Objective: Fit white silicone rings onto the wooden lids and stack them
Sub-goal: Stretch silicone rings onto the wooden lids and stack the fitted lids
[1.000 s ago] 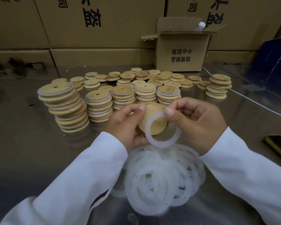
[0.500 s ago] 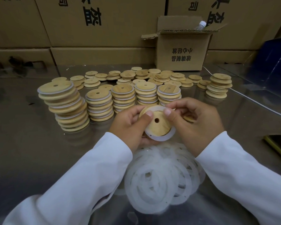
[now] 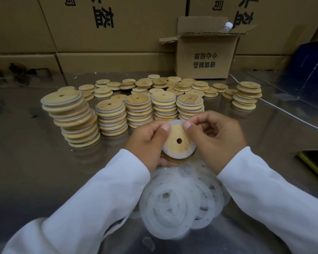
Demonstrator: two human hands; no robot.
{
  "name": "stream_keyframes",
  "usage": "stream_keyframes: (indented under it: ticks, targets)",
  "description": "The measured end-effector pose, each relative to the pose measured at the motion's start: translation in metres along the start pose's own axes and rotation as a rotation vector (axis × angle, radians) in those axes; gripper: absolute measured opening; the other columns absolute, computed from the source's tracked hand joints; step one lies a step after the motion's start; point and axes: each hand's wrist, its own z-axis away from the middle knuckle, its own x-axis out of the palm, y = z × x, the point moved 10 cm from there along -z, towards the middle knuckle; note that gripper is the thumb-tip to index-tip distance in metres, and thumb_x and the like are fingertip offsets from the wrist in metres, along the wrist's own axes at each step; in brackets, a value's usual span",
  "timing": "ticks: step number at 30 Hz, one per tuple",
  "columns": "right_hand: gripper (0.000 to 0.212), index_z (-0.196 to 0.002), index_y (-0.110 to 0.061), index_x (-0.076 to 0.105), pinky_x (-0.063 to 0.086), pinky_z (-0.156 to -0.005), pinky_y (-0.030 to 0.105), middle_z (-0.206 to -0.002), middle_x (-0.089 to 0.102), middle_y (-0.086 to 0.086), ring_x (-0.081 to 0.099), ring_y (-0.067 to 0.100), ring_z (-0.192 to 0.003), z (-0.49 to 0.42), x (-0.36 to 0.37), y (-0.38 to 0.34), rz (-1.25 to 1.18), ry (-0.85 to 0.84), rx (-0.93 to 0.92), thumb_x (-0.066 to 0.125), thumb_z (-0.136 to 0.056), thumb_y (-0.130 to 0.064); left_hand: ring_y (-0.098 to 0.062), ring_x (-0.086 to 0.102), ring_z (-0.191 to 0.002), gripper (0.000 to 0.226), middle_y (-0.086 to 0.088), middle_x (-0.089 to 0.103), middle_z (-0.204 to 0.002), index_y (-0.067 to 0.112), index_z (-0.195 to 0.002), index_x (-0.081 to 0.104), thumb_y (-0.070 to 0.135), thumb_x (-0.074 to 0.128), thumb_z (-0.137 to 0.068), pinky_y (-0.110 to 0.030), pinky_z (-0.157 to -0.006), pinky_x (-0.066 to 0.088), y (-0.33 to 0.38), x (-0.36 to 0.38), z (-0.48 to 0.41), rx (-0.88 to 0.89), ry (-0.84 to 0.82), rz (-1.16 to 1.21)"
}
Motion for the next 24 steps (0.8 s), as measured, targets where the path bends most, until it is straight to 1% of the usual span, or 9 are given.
stream_keyframes:
  ticks: [2, 4, 7, 10, 14, 18, 21, 24]
  targets:
    - [0.012, -0.068, -0.027, 0.064, 0.043, -0.06, 0.02, -0.057, 0.053, -0.006, 0.048, 0.002, -0.055, 0.0, 0.001, 0.002, 0.009, -0.008, 0.016, 0.067, -0.078, -0.023, -0.017, 0.068, -0.063, 0.025, -0.013, 0.066, -0.086, 0.016, -0.092, 0.063, 0.018, 0.038, -0.097, -0.03, -0.049, 0.057, 0.0, 0.0, 0.0, 0.006, -0.006, -0.001]
    - [0.012, -0.066, -0.027, 0.063, 0.043, -0.06, 0.02, -0.058, 0.055, -0.007, 0.049, 0.003, -0.057, 0.0, 0.001, 0.003, 0.022, -0.011, 0.027, 0.067, -0.078, -0.025, -0.015, 0.069, -0.064, 0.022, -0.008, 0.068, -0.079, 0.017, -0.092, 0.064, 0.017, 0.043, -0.095, -0.029, -0.049, 0.056, 0.0, 0.001, 0.0, 0.016, -0.016, 0.001]
    - [0.012, -0.065, -0.025, 0.063, 0.044, -0.058, 0.015, -0.059, 0.056, -0.007, 0.05, 0.002, -0.057, 0.0, 0.0, 0.005, 0.0, -0.011, 0.057, 0.068, -0.076, -0.025, -0.016, 0.07, -0.067, 0.016, 0.001, 0.071, -0.071, 0.021, -0.09, 0.066, 0.014, 0.052, -0.09, -0.03, -0.05, 0.057, 0.001, -0.002, 0.0, 0.039, -0.021, -0.021]
    - [0.015, -0.062, -0.024, 0.064, 0.043, -0.055, 0.008, -0.059, 0.058, -0.006, 0.051, 0.0, -0.054, 0.0, 0.001, 0.007, -0.085, -0.015, 0.106, 0.069, -0.076, -0.021, -0.018, 0.069, -0.07, 0.017, 0.001, 0.072, -0.073, 0.023, -0.09, 0.066, 0.012, 0.053, -0.09, -0.036, -0.055, 0.059, 0.001, -0.005, -0.002, 0.05, -0.019, -0.043]
    - [0.018, -0.061, -0.022, 0.065, 0.043, -0.054, 0.007, -0.061, 0.061, -0.001, 0.053, 0.003, -0.055, -0.002, -0.004, 0.009, -0.125, 0.016, 0.133, 0.069, -0.077, -0.016, -0.016, 0.069, -0.072, 0.019, -0.001, 0.072, -0.076, 0.02, -0.094, 0.067, 0.01, 0.051, -0.091, -0.033, -0.057, 0.059, 0.003, -0.002, -0.002, 0.04, -0.054, -0.004]
    - [0.016, -0.063, -0.021, 0.065, 0.041, -0.053, 0.006, -0.062, 0.061, -0.003, 0.051, 0.0, -0.054, -0.002, -0.004, 0.001, -0.104, 0.008, 0.087, 0.069, -0.078, -0.015, -0.015, 0.069, -0.071, 0.017, -0.002, 0.073, -0.076, 0.018, -0.092, 0.068, 0.011, 0.053, -0.089, -0.03, -0.055, 0.057, 0.0, -0.005, -0.004, 0.008, -0.041, 0.079]
    - [0.016, -0.064, -0.024, 0.064, 0.043, -0.057, 0.008, -0.064, 0.063, -0.004, 0.053, 0.0, -0.057, -0.001, -0.004, -0.007, -0.044, -0.007, 0.029, 0.068, -0.078, -0.017, -0.017, 0.069, -0.073, 0.016, -0.003, 0.073, -0.077, 0.016, -0.091, 0.069, 0.011, 0.054, -0.087, -0.032, -0.056, 0.058, -0.002, -0.008, -0.006, -0.015, -0.024, 0.139]
    - [0.015, -0.066, -0.022, 0.064, 0.044, -0.058, 0.009, -0.063, 0.063, -0.006, 0.054, 0.0, -0.057, -0.002, -0.005, -0.012, -0.067, -0.017, 0.009, 0.068, -0.079, -0.015, -0.019, 0.07, -0.075, 0.017, -0.005, 0.073, -0.08, 0.015, -0.093, 0.069, 0.013, 0.054, -0.086, -0.033, -0.057, 0.058, 0.0, -0.009, -0.006, -0.007, -0.028, 0.177]
